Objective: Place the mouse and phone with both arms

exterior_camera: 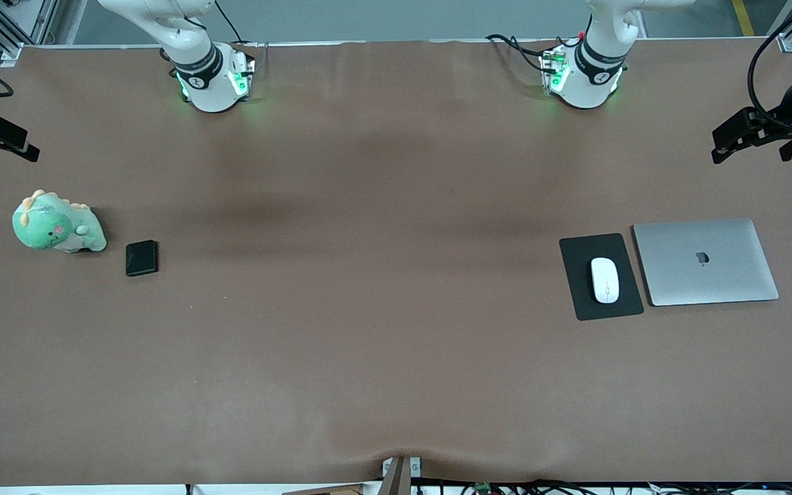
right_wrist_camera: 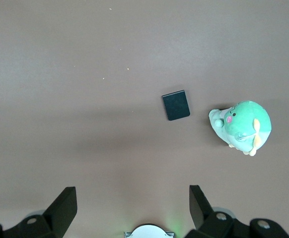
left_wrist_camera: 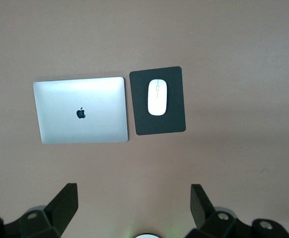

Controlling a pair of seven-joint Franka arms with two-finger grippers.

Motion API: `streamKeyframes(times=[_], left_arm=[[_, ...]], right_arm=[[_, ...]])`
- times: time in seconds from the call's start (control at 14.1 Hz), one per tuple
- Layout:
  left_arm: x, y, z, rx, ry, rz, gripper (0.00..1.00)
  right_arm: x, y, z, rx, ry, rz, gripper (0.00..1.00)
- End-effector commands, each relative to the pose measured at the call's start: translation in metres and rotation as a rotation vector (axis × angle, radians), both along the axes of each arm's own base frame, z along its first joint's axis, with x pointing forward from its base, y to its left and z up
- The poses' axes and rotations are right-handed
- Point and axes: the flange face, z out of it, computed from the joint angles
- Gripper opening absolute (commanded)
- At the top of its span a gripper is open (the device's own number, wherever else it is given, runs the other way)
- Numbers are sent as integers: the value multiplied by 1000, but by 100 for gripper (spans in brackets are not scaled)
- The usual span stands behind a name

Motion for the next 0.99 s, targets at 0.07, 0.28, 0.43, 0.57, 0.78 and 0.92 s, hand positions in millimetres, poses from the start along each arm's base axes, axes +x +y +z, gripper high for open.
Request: streamKeyframes(times=[0.07,0.28,0.43,0.57,0.78,0.92], left_arm=[[1,1,5,-15,9,-10,100],[0,1,6,-14,9,-10,100],[0,2,6,-15,9,-8,100],[0,2,6,-15,9,-8,100],[0,3,6,-15,9,-7,100],[-1,3,7,-15,7,-5,100]], right_arm=[[-4,8,-3,-8,13,-5,100],[-4,8,-4,-11,18,-26,100],[-5,11,-4,-11,18,-23,100],[-5,11,-6,-13,21,-28,100],[-8,35,1,-71,5,-8,100],[-8,29,-1,-72,10,-21,100]])
